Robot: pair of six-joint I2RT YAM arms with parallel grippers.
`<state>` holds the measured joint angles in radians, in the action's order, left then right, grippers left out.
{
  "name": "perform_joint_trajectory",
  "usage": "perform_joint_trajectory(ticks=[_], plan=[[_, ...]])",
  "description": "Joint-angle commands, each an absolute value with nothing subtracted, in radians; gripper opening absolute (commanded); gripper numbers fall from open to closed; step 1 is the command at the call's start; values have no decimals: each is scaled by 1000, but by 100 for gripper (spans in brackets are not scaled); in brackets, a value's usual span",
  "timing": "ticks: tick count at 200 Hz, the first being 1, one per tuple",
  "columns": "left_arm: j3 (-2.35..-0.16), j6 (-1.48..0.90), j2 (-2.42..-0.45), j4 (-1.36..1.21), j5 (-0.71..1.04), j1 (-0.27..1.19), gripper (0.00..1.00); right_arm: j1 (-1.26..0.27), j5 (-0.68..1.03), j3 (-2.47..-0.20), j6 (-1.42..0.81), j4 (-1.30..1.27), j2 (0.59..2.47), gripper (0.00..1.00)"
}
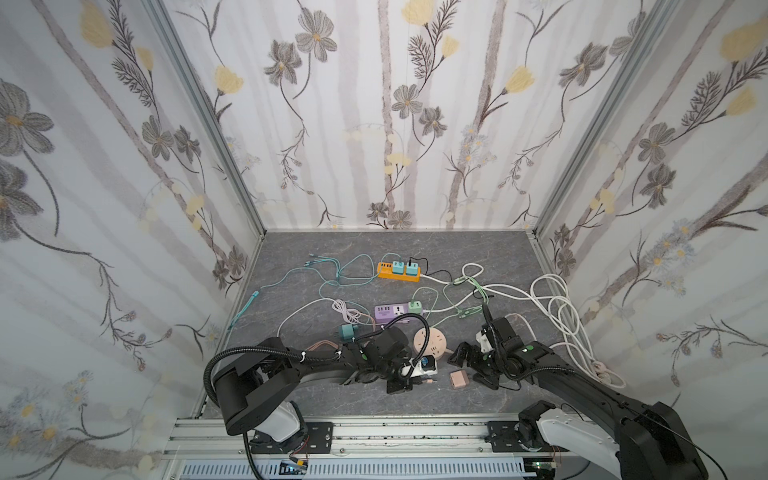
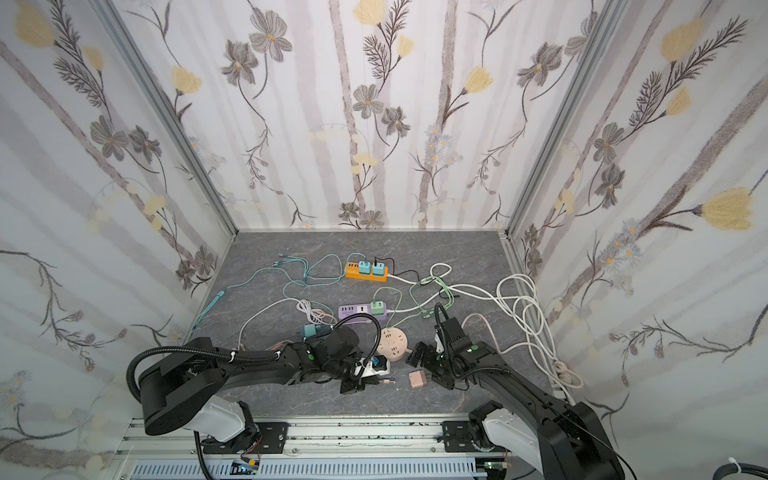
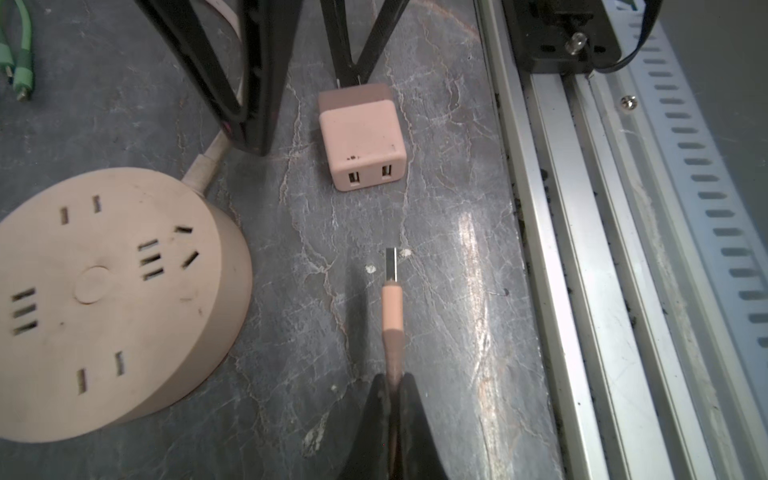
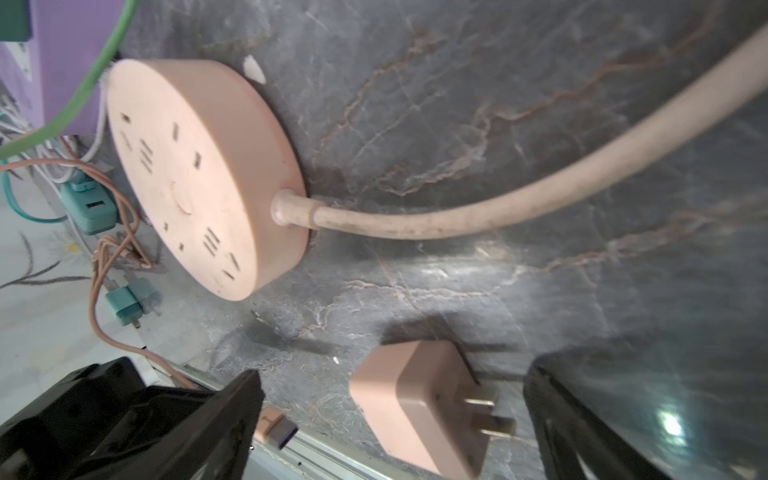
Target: Insert the plug
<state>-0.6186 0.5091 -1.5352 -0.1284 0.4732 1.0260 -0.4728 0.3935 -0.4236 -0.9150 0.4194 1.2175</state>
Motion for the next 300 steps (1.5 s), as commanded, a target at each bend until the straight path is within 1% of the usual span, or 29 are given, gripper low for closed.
perform_joint_trajectory(ticks=[1,41,73,88,112,143,169,198,300], plan=[[-628,460,-1564,-196,448,1044,0,-483,412,-407,-950,341,1239,99],[-619,386,-1614,-298,409,1083,0,-523,342,-372,-1067,388,1145,99],[-566,318,-1628,-412,332,1108,0,-520,259,-346,-1066,484,1013,99],[-555,287,-1638,-438,304,1113,0,-517,299,-330,-1057,471,966,99],[-546,310,-1666,-464,251,1129,0,-519,337,-312,-1022,445,920,99],[-564,304,-1708,-494,242,1129,0,-517,355,-304,-1013,384,940,99],[-553,279,-1729,-551,228,1131,0,-517,364,-309,-1011,385,959,99],[-539,290,-1723,-549,207,1131,0,-517,355,-297,-1012,372,953,99],[-576,338,-1733,-491,242,1138,0,-520,380,-297,-1011,319,993,99]])
